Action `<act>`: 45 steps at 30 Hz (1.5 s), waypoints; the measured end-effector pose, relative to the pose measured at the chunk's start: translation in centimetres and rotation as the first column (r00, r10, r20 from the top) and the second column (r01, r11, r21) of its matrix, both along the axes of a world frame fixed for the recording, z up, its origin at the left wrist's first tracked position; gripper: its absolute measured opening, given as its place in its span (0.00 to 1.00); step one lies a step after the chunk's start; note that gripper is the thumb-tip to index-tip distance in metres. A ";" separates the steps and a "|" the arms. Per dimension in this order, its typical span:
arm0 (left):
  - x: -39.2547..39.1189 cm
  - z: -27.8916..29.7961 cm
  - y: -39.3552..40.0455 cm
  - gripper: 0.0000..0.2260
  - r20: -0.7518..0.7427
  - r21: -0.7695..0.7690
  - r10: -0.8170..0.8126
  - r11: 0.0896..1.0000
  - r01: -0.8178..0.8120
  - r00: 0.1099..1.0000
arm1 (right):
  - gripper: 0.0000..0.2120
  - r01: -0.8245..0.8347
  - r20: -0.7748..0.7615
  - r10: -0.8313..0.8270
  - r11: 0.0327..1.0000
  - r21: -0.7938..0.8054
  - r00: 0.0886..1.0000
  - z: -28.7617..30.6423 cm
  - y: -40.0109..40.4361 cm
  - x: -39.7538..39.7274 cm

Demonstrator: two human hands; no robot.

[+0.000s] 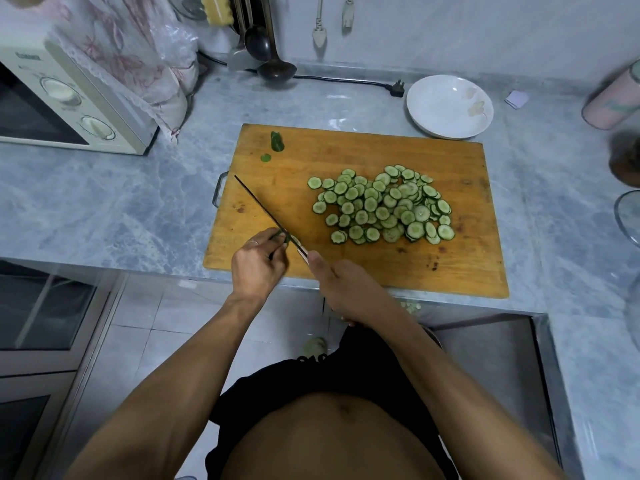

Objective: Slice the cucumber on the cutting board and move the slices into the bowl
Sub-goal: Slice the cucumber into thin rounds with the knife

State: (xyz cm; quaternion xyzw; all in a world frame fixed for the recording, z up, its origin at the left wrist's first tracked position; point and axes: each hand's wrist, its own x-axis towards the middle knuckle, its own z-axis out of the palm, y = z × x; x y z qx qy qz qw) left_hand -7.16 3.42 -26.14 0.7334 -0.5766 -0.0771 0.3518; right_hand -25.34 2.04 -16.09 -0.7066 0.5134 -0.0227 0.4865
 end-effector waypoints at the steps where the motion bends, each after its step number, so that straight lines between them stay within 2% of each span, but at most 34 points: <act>1: 0.0 0.0 0.0 0.10 0.005 -0.004 0.002 1.000 -0.002 1.000 | 0.32 0.005 0.001 -0.005 1.000 0.007 1.000 -0.1 -0.1 0.1; 6: 0.1 -0.4 0.0 0.10 0.033 0.009 -0.015 1.000 0.015 0.999 | 0.33 0.051 -0.007 -0.051 0.997 0.054 0.999 -0.8 -0.8 1.5; 13: 0.1 -0.3 -0.1 0.09 0.003 0.006 -0.012 1.000 0.012 1.000 | 0.32 0.078 0.018 -0.079 0.997 0.022 0.997 -2.0 -1.1 2.9; 21: 0.1 0.0 0.0 0.09 -0.022 -0.001 0.053 0.999 -0.053 0.998 | 0.37 0.128 0.012 -0.129 0.990 0.053 0.992 -1.7 -3.0 0.4; 24: 0.1 0.0 0.2 0.09 0.014 -0.014 0.037 0.999 -0.037 0.999 | 0.35 0.170 0.059 -0.172 0.984 0.050 0.983 -1.2 -3.6 -1.2; 27: 0.4 -0.1 0.2 0.10 -0.019 -0.007 0.014 1.000 -0.014 1.000 | 0.32 0.196 0.098 -0.202 0.979 0.063 0.975 -0.7 -3.5 -2.1; 33: 0.7 -0.1 0.0 0.09 -0.060 -0.007 0.019 1.000 -0.019 0.998 | 0.32 0.097 0.055 -0.100 0.993 0.062 0.993 0.0 -2.2 -1.6; 40: 0.6 0.4 0.0 0.08 0.019 0.012 -0.020 1.000 0.020 1.000 | 0.32 0.009 0.032 -0.010 0.999 0.052 0.999 0.7 -0.6 -0.9; 45: 0.7 0.3 0.0 0.09 0.011 0.026 -0.001 1.000 0.000 1.000 | 0.32 -0.010 0.019 0.009 0.998 0.060 1.000 1.3 -0.5 -0.9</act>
